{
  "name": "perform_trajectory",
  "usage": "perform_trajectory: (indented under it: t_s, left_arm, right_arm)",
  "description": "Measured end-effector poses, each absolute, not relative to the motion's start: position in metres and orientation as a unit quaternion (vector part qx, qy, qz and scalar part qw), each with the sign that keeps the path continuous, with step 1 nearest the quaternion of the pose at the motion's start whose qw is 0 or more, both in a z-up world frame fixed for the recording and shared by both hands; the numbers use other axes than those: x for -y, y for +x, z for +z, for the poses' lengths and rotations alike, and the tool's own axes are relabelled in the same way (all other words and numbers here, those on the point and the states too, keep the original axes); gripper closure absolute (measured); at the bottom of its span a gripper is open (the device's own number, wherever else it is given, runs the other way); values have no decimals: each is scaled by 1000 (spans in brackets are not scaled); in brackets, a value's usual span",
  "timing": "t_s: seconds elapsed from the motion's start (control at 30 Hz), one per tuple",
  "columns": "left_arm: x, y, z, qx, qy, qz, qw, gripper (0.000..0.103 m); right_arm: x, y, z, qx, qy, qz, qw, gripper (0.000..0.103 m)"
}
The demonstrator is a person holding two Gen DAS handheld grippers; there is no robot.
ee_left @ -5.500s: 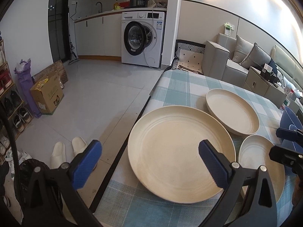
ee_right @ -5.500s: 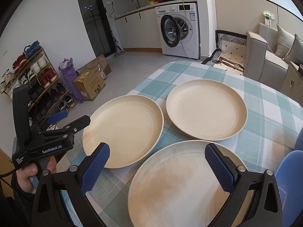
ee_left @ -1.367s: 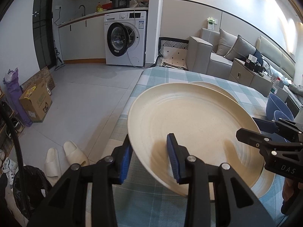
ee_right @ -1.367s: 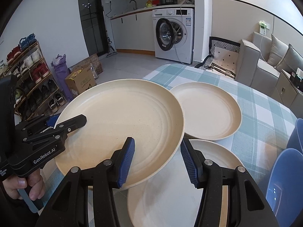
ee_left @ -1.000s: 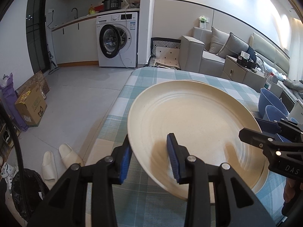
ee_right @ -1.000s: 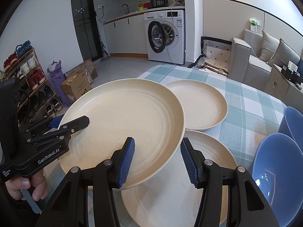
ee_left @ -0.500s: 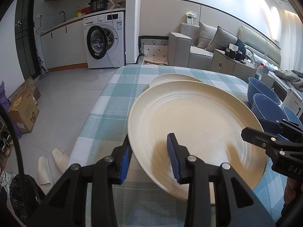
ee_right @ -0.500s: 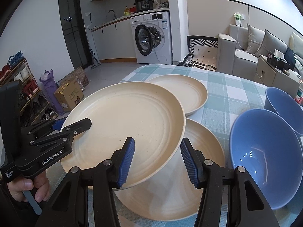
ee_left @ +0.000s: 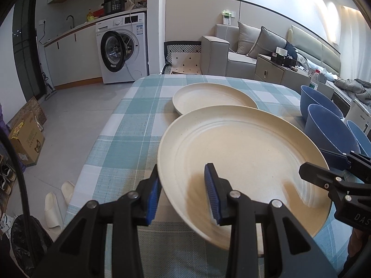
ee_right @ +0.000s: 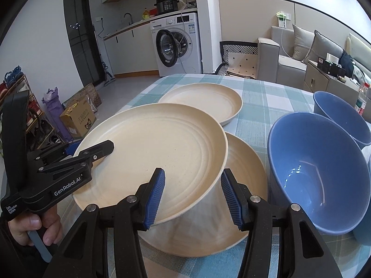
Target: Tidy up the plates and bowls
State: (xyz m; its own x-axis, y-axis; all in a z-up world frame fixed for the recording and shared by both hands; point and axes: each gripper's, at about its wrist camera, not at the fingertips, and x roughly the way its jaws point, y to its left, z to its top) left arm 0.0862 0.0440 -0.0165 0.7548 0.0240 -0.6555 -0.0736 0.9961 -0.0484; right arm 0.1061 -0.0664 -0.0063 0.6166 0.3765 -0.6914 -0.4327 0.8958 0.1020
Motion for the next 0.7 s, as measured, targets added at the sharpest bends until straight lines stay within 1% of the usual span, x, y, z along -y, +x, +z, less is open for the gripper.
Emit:
perform_trajectory:
  t_s: [0.7]
  left_arm:
    - [-22,92,-33,-358,-21,-1,934,68]
  right_arm:
    - [87,103,-30,-372,-48,183,909,51]
